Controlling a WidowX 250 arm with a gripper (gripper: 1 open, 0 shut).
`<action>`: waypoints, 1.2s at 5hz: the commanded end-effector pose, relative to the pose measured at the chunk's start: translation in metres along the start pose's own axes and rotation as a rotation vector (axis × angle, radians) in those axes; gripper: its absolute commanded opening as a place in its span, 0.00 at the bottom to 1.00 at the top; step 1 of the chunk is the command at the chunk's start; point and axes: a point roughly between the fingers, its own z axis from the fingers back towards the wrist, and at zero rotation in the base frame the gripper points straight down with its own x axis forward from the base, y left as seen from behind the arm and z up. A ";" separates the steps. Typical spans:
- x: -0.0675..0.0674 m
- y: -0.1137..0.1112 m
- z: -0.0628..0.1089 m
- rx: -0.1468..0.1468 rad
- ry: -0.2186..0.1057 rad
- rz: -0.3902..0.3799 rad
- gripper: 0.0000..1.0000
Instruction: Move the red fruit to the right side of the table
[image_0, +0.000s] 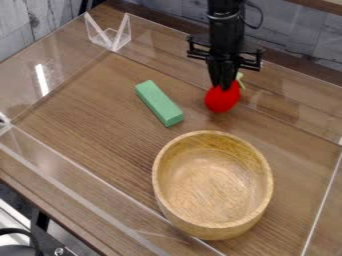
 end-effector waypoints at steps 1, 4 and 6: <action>0.015 0.002 0.042 -0.008 -0.106 -0.016 0.00; 0.018 0.015 0.046 -0.024 -0.125 -0.073 0.00; 0.013 0.005 0.043 -0.015 -0.147 -0.022 0.00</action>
